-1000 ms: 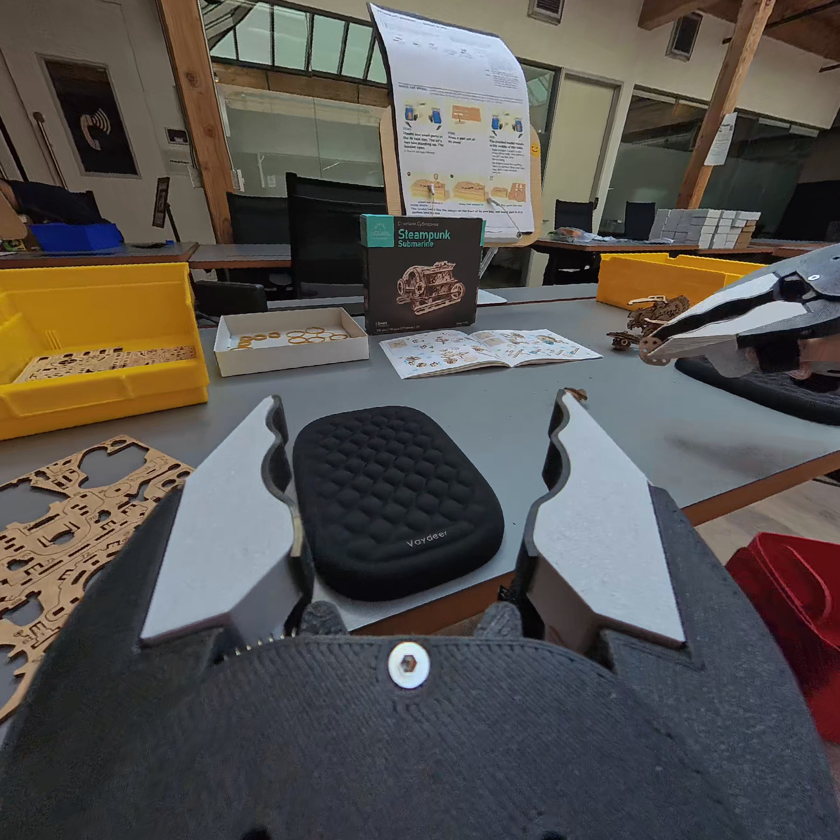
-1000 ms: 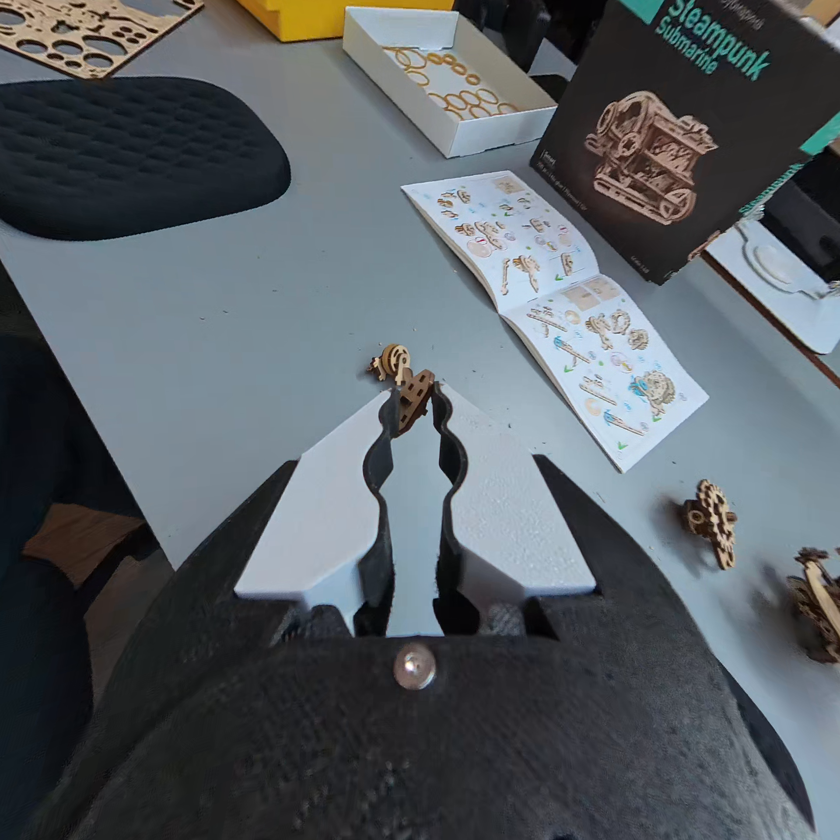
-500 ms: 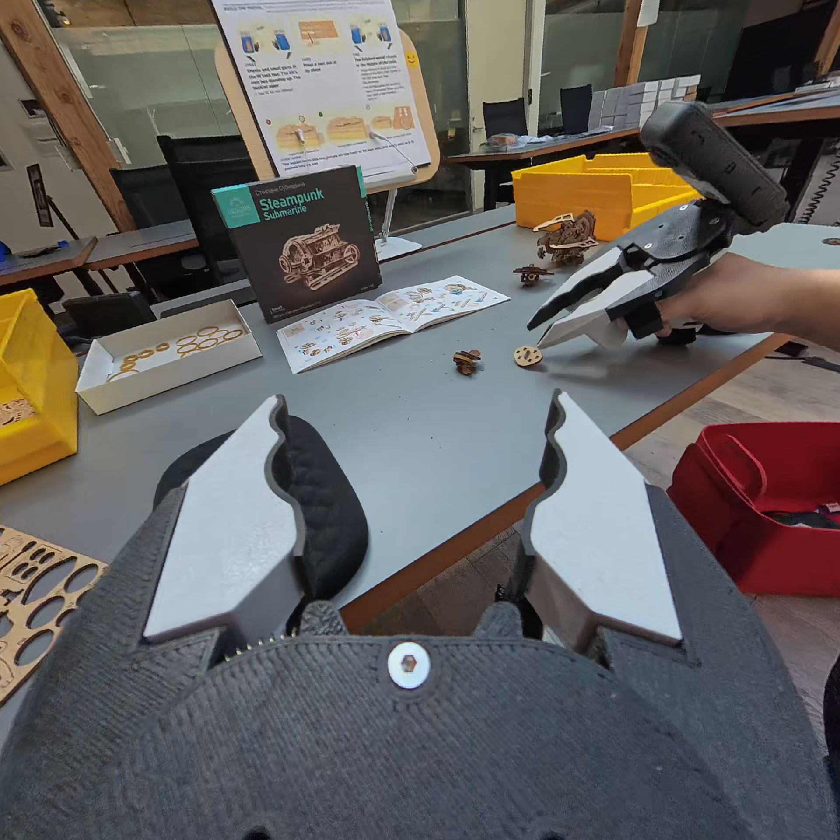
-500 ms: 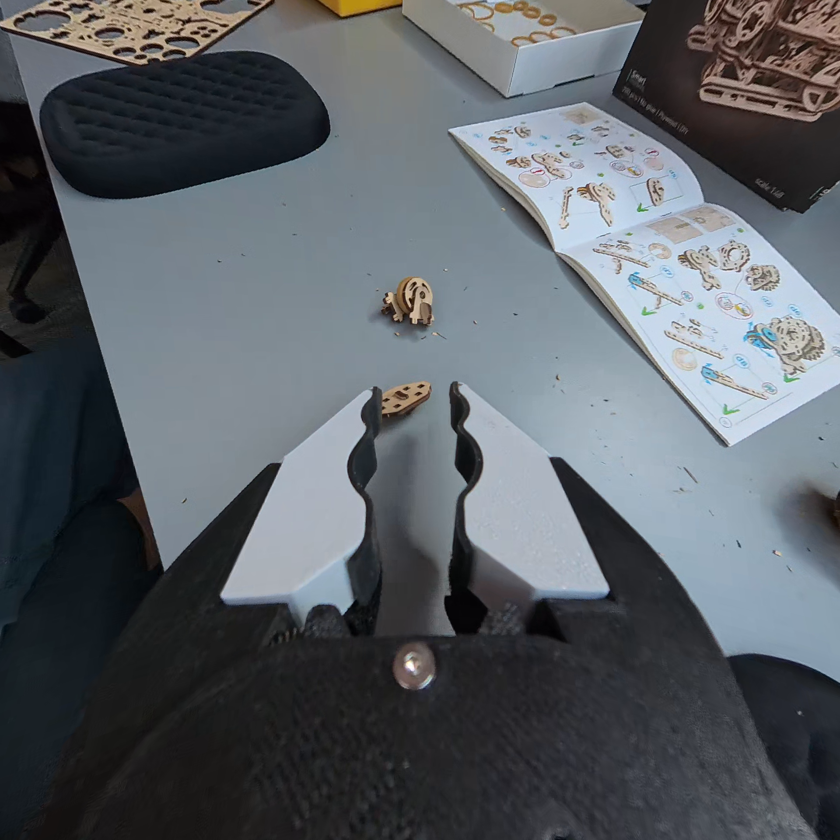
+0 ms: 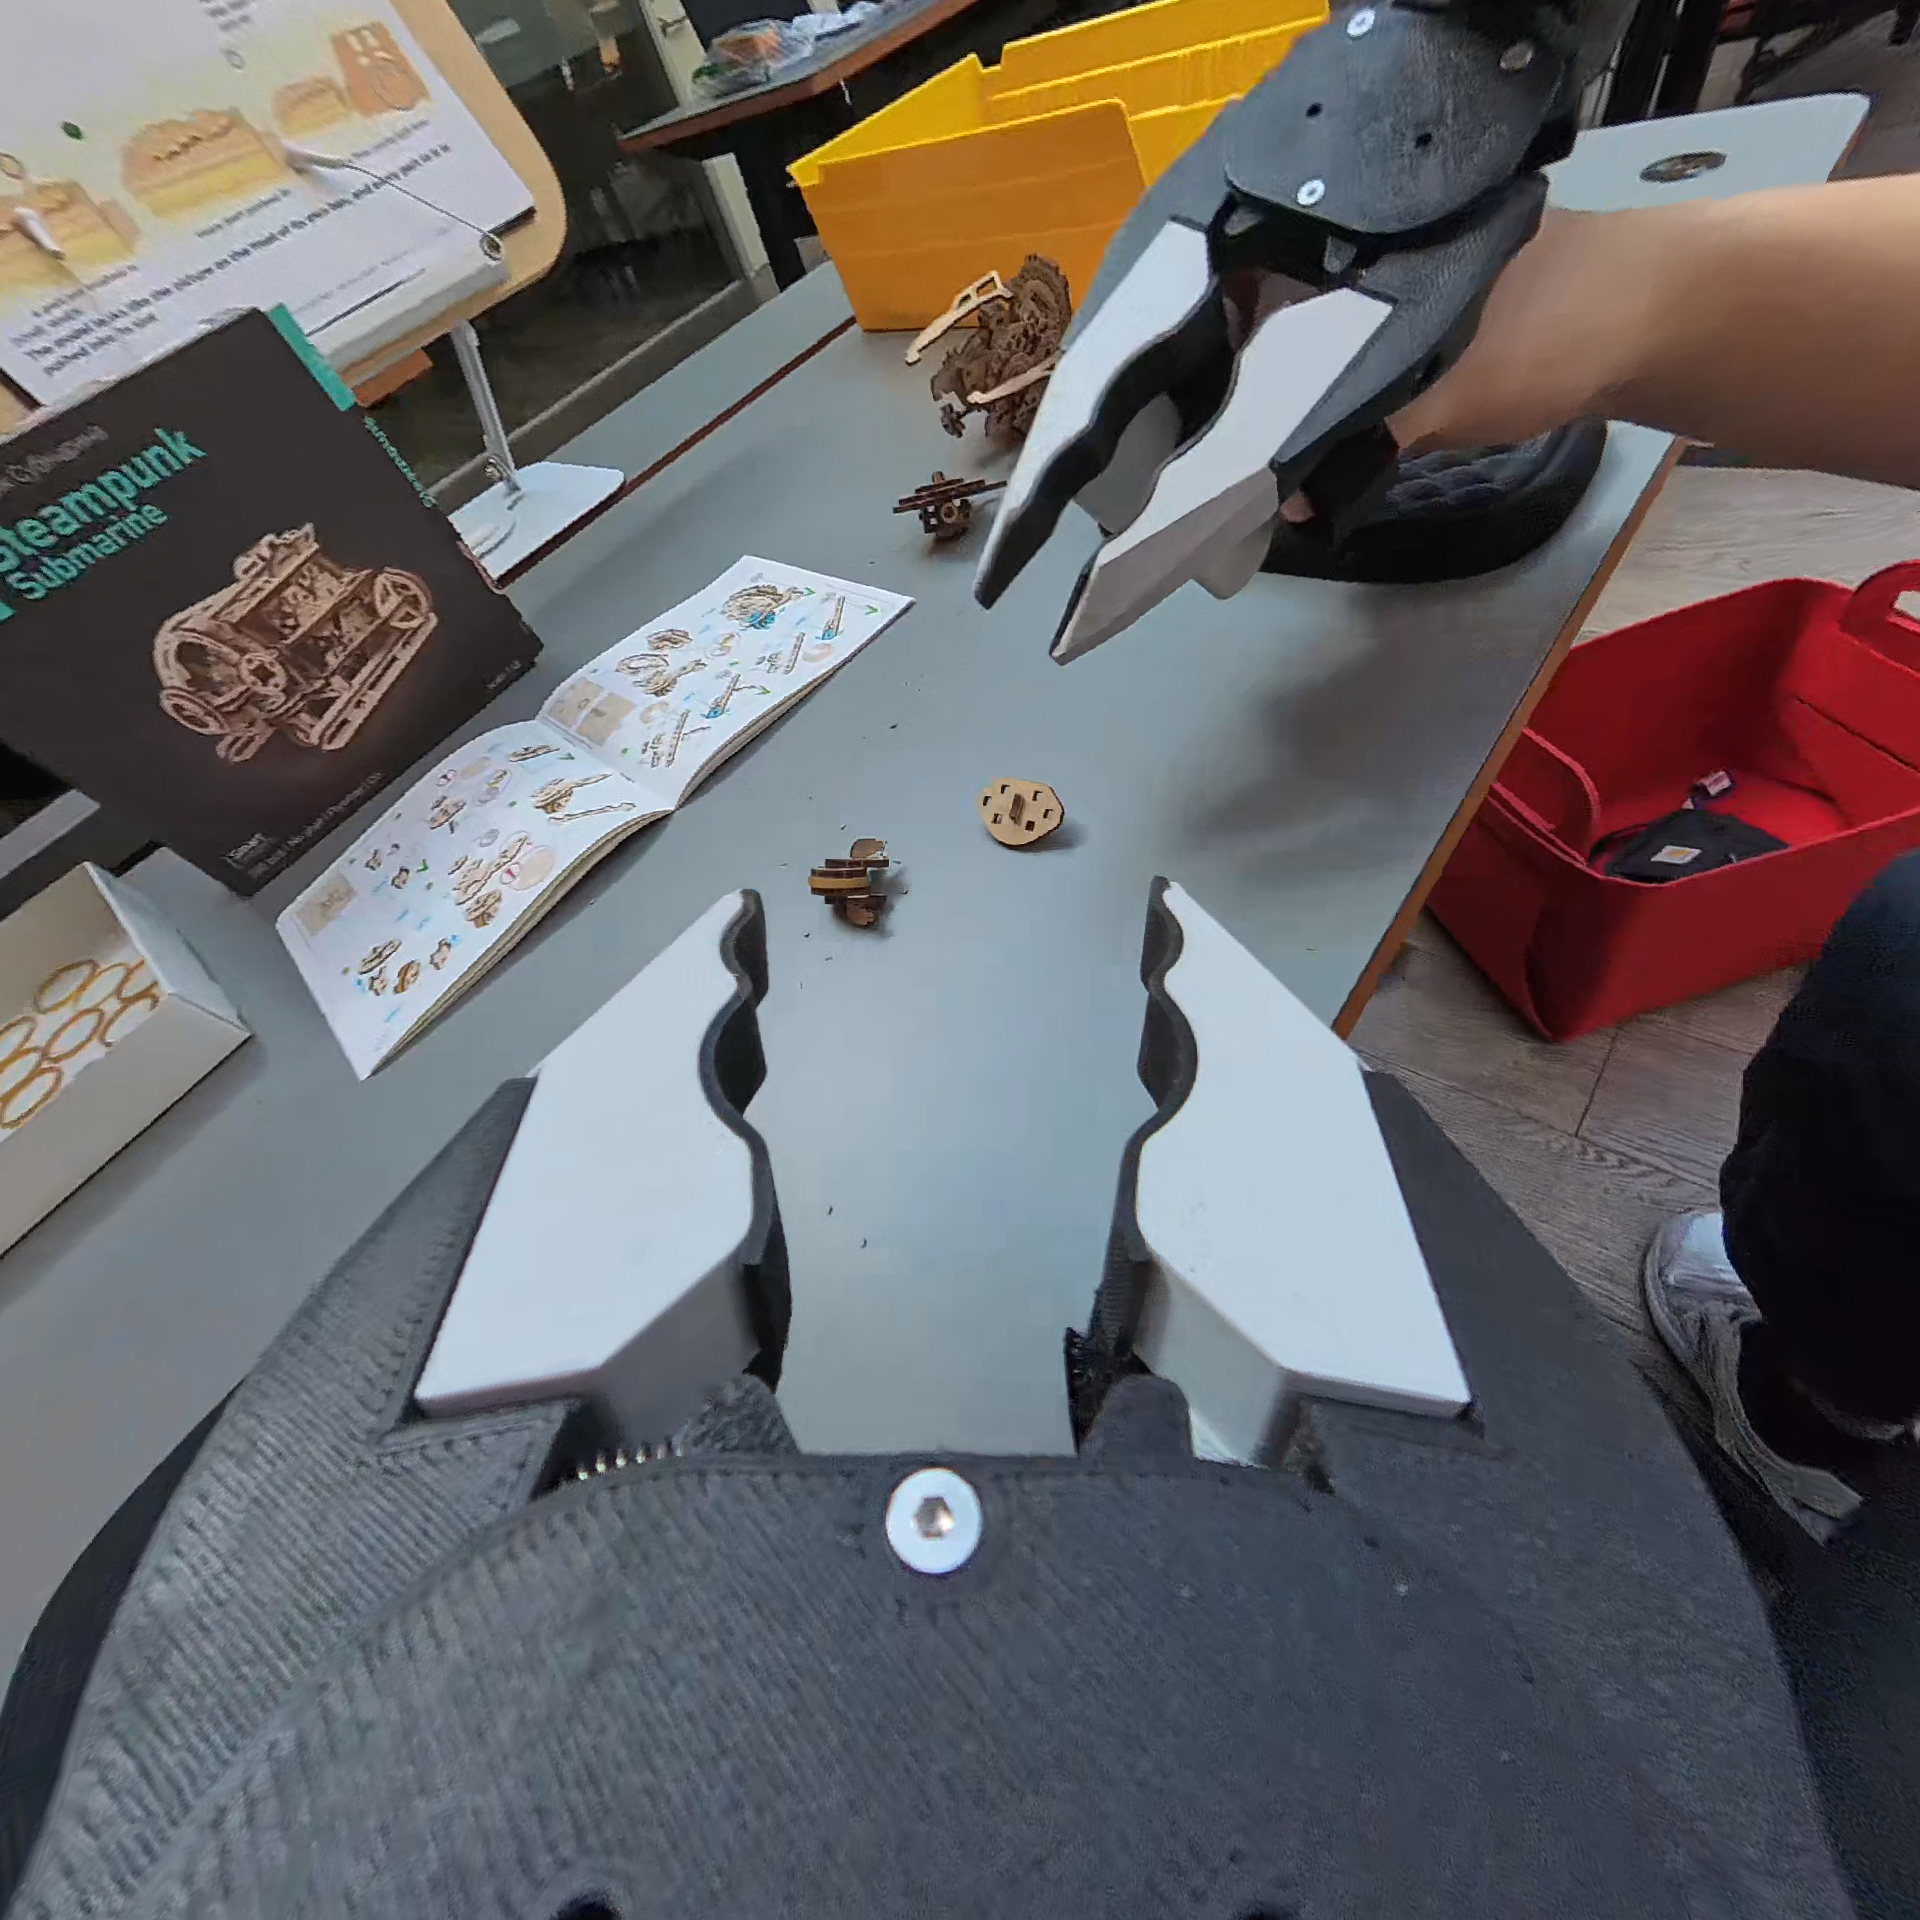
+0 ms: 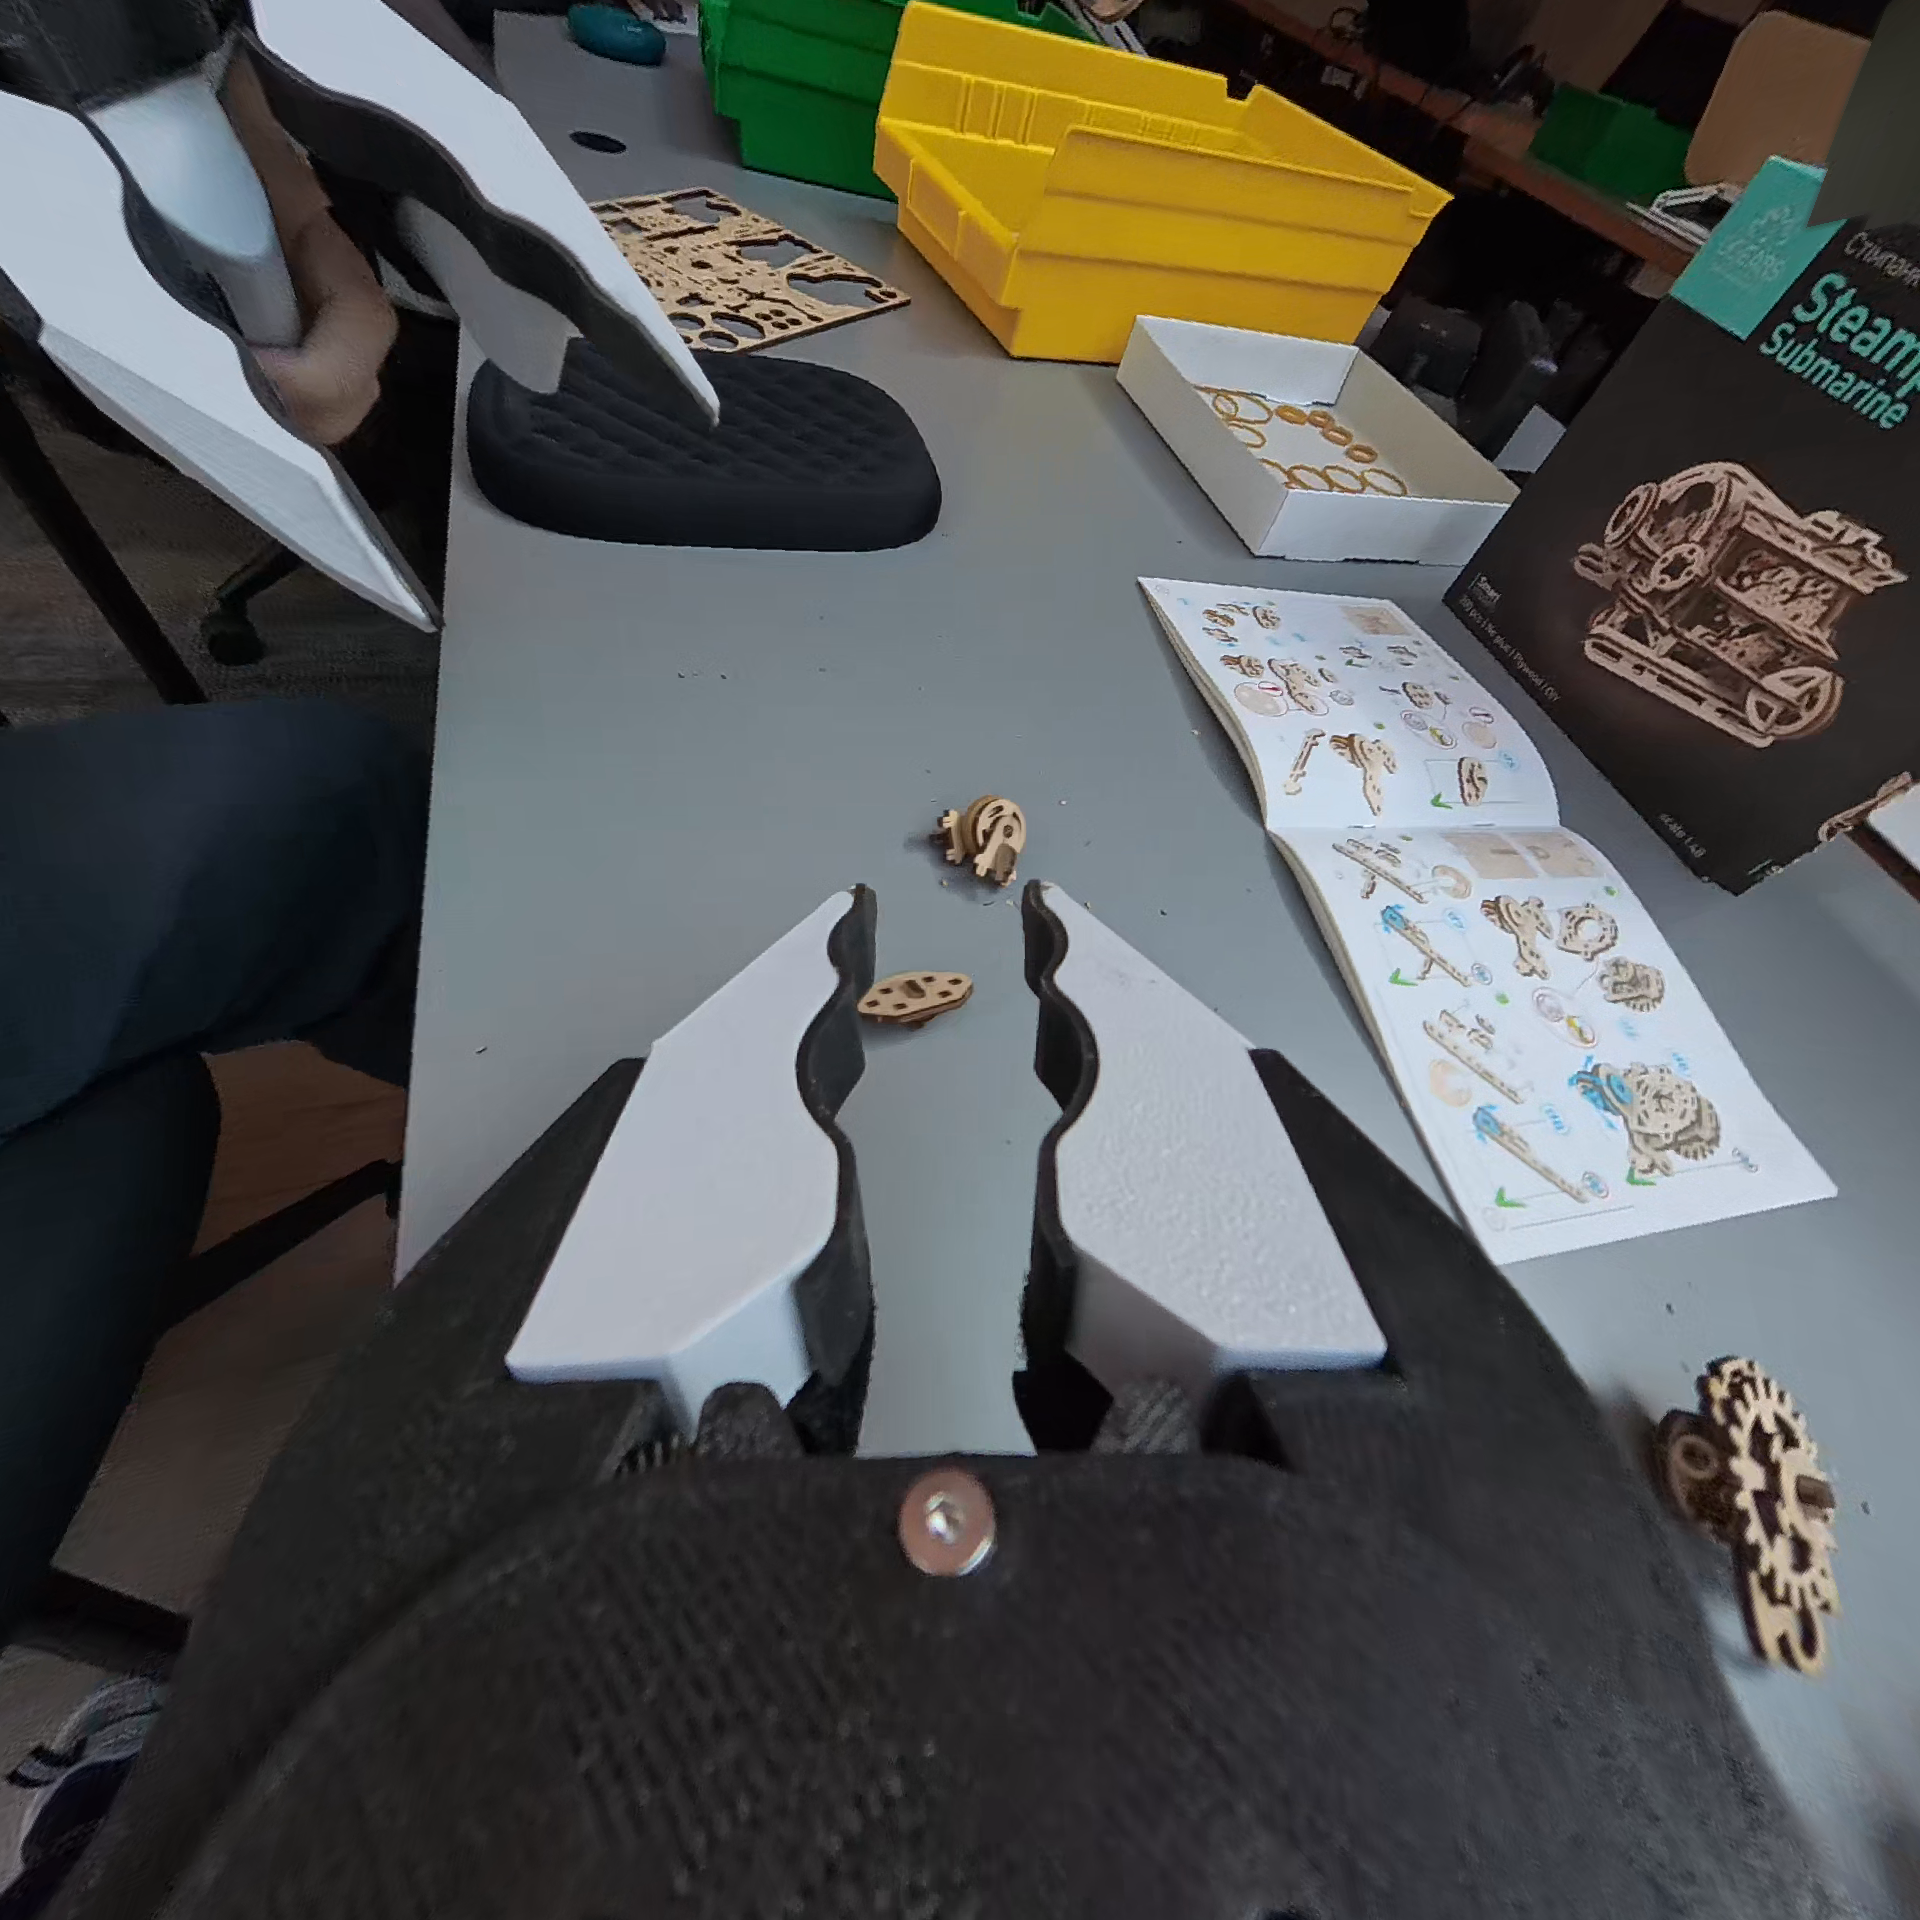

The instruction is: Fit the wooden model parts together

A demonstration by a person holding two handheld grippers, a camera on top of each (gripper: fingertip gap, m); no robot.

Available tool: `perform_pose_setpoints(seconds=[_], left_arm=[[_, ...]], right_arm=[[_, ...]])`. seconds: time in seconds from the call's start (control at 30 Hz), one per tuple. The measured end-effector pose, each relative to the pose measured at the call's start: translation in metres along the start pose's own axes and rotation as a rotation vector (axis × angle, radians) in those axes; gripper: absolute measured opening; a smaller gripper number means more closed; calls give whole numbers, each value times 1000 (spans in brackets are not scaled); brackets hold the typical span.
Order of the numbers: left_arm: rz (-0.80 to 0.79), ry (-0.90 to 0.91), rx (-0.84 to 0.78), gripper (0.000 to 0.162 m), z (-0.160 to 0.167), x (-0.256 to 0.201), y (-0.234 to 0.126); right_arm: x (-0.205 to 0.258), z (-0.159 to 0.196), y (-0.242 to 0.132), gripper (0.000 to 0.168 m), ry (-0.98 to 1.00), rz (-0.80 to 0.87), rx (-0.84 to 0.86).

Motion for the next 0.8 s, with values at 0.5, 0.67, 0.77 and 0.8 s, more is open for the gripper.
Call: perform_pose_setpoints(seconds=[0.5,0.67,0.77,0.8], left_arm=[[224,11,187,51,30,65,93],[252,0,206,50,35,66,97],[238,11,227,46,37,64,103],[237,8,224,45,37,63,104]], right_arm=[[-62,7,94,14,-230,-502,193],[-58,16,81,12,-290,-442,118],[-60,17,87,8,-219,-479,166],[-60,18,88,7,-234,-471,179]])
Point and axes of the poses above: each gripper's, where its closed fingertips meet, y out along the fingers, z out of its underside, x = y × z across the jaws, the point moved 9 cm from there along -y, back along the fingers, and after that the axes turned 4 degrees about y, right-handed, at the moved point
